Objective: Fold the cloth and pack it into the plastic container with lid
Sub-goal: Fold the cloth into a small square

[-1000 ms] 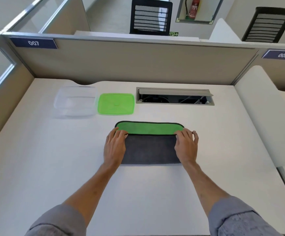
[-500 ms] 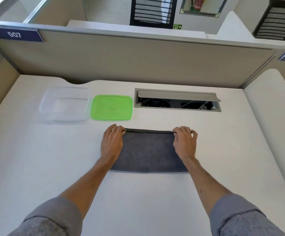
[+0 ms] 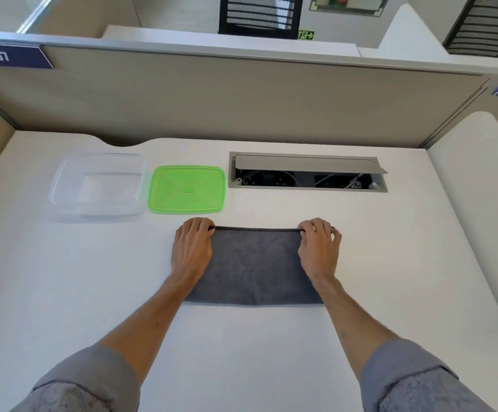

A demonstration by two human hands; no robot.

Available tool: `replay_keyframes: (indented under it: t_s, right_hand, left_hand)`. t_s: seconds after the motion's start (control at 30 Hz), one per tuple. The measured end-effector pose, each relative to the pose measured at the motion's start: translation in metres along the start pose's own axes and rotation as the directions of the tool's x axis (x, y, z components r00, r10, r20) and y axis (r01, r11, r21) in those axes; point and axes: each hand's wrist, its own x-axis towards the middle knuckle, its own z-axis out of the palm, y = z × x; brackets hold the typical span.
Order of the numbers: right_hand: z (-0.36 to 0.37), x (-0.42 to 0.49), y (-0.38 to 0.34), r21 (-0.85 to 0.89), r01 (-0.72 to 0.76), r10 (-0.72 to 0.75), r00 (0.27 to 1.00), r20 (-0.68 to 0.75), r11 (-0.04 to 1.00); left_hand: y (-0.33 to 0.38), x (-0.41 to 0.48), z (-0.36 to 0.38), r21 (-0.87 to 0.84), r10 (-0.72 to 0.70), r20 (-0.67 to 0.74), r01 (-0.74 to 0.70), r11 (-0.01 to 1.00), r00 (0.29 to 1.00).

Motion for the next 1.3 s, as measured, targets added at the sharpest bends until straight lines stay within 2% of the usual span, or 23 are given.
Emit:
replay_keyframes:
  t_s: [0.13,0.23,0.43,0.53,0.67,0.9,1.0,1.13,1.23,1.3]
  right_hand:
    - [0.003,-0.013,-0.006,0.043,-0.025,0.027,0.997,-0.067,0.999]
    - [0.006,-0.034,-0.015,0.080,0.016,-0.010,0.997,-0.083,0.997]
    - [0.020,-0.097,-0.027,0.111,0.086,-0.091,0.995,0.041,0.990]
    - [0.024,-0.114,-0.020,0.076,0.075,-0.084,0.990,0.117,0.994]
    - [0.022,-0.122,-0.010,0.047,0.057,-0.063,0.988,0.141,0.997]
    - [0.006,-0.143,0.012,0.069,-0.108,0.101,0.990,0.102,0.992]
    - [-0.002,-0.147,0.016,0.170,-0.248,0.240,0.968,0.068,0.954]
    - [-0.018,-0.144,0.016,0.303,-0.458,0.477,0.879,0.014,0.836]
    - [-0.028,-0.135,0.014,0.331,-0.569,0.562,0.818,0.126,0.753]
    - [-0.033,-0.125,0.013,0.364,-0.666,0.626,0.742,0.239,0.651]
  left_hand:
    - [0.010,-0.015,0.005,0.068,0.093,-0.042,-0.090,0.994,0.995]
    - [0.027,-0.036,0.011,0.023,0.074,-0.018,-0.073,0.997,0.997]
    - [0.045,-0.084,0.029,0.035,-0.006,0.026,0.006,0.999,1.000]
    - [0.041,-0.096,0.031,0.047,-0.036,0.031,0.034,0.998,0.999]
    - [0.030,-0.104,0.029,0.081,-0.028,0.041,0.025,0.996,0.999]
    - [0.022,-0.113,0.021,0.074,-0.073,0.036,0.070,0.995,0.997]
    - [0.026,-0.114,0.016,0.059,-0.091,0.038,0.089,0.994,0.995]
    - [0.033,-0.119,0.014,0.012,0.016,0.099,-0.017,1.000,0.995]
    - [0.039,-0.127,0.019,-0.021,0.148,0.190,-0.147,0.989,0.971]
    - [0.043,-0.134,0.023,-0.015,0.187,0.230,-0.189,0.982,0.955]
